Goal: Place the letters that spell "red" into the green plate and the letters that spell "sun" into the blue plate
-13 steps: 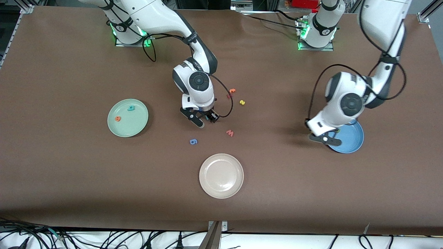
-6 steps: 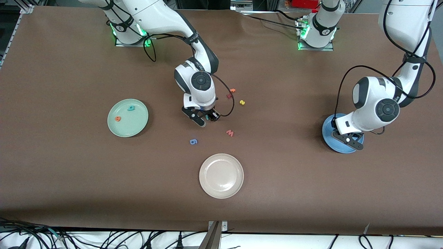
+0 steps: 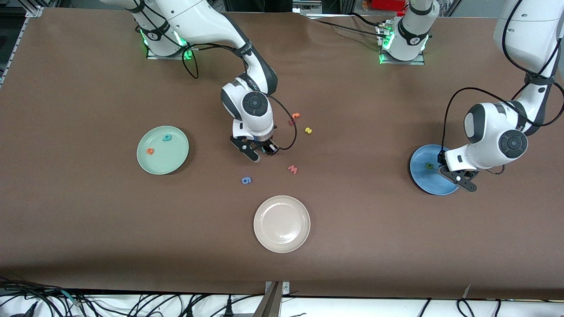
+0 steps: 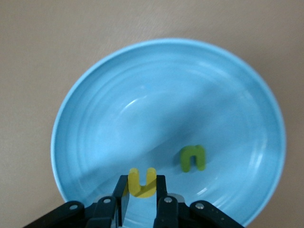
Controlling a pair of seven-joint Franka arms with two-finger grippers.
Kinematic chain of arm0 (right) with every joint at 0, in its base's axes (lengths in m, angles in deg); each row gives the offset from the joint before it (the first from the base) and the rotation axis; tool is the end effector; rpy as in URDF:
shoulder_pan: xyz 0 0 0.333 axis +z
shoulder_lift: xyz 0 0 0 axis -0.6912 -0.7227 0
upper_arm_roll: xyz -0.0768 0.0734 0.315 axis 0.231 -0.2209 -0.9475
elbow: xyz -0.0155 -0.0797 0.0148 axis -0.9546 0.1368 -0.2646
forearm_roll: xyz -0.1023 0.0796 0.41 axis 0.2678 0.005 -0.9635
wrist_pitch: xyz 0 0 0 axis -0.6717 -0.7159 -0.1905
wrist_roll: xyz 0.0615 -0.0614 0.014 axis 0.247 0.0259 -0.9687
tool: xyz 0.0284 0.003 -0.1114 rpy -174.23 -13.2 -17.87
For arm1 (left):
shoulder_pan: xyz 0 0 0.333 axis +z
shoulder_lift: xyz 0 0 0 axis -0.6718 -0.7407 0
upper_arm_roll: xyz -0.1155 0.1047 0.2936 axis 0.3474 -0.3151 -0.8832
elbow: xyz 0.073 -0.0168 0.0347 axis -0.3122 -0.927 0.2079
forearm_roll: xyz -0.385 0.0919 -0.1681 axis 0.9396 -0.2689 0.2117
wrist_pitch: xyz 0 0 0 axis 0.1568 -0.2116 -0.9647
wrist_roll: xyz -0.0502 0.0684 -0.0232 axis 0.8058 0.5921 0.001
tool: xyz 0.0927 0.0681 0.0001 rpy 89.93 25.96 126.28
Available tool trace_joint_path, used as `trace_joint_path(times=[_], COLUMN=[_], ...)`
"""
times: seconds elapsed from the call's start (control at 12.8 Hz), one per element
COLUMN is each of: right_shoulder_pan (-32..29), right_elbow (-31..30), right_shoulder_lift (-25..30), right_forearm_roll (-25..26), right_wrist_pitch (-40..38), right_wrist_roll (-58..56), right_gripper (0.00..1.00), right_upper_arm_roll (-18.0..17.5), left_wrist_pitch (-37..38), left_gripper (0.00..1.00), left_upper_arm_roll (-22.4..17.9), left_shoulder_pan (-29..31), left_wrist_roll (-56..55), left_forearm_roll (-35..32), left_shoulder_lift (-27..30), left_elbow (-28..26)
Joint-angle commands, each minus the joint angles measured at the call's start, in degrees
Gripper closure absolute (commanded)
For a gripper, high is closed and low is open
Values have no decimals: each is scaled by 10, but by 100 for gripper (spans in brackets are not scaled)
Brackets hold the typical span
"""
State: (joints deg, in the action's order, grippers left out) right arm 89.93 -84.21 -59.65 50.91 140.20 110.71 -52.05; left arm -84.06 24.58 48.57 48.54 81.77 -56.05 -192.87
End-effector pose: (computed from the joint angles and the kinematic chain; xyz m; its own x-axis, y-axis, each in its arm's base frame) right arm 0.5222 0.4822 0.1549 0.7370 -0.6758 0.0134 -0.6758 -0.7371 -0.0024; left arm 0.6125 0.0884 0.1708 0.8217 -0.5540 -0.1338 -0.5568 -0.8304 0.0188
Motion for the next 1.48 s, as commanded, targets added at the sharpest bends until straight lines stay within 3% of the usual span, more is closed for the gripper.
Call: trace_joint_path(times=[0.0,0.23,0.39,0.62,0.86,1.41], right_shoulder_pan=[2,1,1,-3,-14,-14], right_elbow=[10,10,10,12,16,10], right_shoulder_lift=[-8,-9,-8,-8,-1,72], right_forearm_roll=[-9,-9,-9,-9,-2,0], right_wrist_pitch=[-5,-5,-7,-7,-16,-189], right_wrist_roll=[36,73,75,75,59,-199], right_gripper=[54,56,64,85,87,90], right_upper_arm_roll=[2,2,2,3,3,76], left_wrist_pitch=[-8,20,60,115,134,138], left_gripper=[0,0,0,0,0,0], left_upper_arm_roll=[1,3,23,33,64,167], left_shoulder_pan=[0,-6,-27,-89,-130,-223], left_wrist_roll=[7,0,-36,-195,-317,-722], left_forearm_roll=[-13,-4,33,53,60,60], left_shoulder_lift=[-7,9,36,60,74,68], left_elbow=[0,2,3,3,3,8])
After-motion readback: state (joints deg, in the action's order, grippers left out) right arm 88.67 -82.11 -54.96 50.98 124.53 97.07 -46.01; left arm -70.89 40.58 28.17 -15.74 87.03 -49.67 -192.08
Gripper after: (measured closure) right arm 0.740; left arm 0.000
